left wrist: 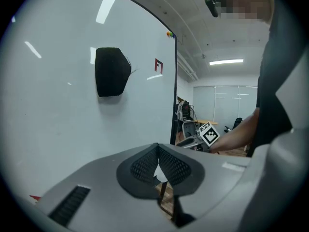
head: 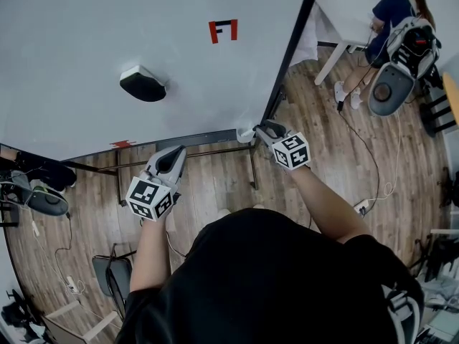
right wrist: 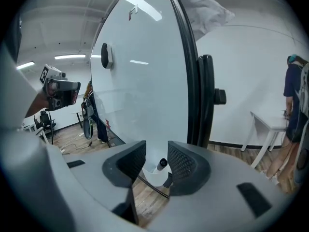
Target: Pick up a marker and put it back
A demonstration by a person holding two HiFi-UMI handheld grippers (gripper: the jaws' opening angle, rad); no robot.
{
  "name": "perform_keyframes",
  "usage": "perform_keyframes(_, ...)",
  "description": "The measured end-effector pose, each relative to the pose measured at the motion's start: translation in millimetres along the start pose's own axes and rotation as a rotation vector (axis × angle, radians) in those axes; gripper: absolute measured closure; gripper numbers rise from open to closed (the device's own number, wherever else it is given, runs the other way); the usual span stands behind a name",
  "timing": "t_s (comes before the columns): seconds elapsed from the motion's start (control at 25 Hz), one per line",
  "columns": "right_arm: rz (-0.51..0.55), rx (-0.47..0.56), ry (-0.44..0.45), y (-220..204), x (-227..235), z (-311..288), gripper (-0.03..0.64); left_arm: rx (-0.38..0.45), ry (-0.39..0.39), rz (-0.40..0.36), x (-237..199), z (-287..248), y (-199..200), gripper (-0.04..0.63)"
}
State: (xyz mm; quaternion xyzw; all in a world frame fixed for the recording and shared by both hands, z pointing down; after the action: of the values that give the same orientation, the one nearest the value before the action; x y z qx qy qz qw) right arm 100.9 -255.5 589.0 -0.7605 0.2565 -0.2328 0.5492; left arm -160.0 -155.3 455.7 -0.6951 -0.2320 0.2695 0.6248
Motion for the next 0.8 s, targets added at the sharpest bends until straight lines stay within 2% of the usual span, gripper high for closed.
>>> perform_keyframes(0.32, 0.017, 0.049, 0.007, 23.2, -11.6, 26.9, 0.518, 0.004, -0.023, -0.008, 7.2, -4.0, 3.5, 0.584)
perform_keyframes(0.8, 0.023, 0.057, 0.02, 28.5, -22.5, 48.7, 0.583, -0.001, -0.043, -0.009, 11.8, -7.5, 0.5, 0.584)
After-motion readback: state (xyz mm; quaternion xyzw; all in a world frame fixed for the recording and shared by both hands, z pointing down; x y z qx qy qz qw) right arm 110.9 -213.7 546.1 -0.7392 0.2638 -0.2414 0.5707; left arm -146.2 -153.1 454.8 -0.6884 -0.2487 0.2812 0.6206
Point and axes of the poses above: the fingertips, and each gripper's own axes: z backward along the fingers, x to its right, y out of its top, the point moved 3 cm from there along z, backward along the fingers, and after that the axes turned 11 degrees about x, right-handed, at the moved point
